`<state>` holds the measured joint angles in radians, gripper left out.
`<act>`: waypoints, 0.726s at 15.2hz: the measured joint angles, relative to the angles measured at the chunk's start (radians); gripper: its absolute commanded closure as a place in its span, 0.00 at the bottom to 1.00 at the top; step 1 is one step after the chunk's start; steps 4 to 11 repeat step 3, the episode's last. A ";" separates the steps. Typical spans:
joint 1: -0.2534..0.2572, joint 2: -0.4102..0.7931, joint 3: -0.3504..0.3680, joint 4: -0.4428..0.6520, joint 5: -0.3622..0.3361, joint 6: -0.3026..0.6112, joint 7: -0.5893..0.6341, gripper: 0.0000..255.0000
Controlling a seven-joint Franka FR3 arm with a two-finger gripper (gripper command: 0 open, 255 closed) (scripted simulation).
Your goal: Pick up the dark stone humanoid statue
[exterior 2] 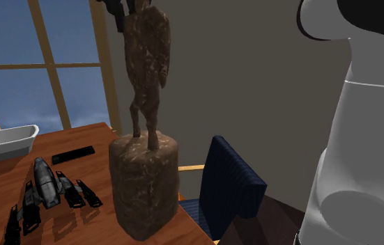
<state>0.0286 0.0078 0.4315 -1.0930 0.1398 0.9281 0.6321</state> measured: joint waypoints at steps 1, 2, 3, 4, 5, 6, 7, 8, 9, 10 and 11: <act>0.006 0.019 0.005 0.040 -0.006 -0.022 0.011 1.00; 0.012 0.043 0.010 0.089 -0.014 -0.048 0.021 1.00; 0.016 0.056 0.013 0.115 -0.018 -0.062 0.028 1.00; 0.016 0.056 0.013 0.115 -0.018 -0.062 0.028 1.00; 0.016 0.056 0.013 0.115 -0.018 -0.062 0.028 1.00; 0.016 0.056 0.013 0.115 -0.018 -0.062 0.028 1.00; 0.016 0.056 0.013 0.115 -0.018 -0.062 0.028 1.00; 0.016 0.056 0.013 0.115 -0.018 -0.062 0.028 1.00; 0.016 0.056 0.013 0.115 -0.018 -0.062 0.028 1.00; 0.016 0.056 0.013 0.115 -0.018 -0.062 0.028 1.00; 0.016 0.056 0.013 0.115 -0.018 -0.062 0.028 1.00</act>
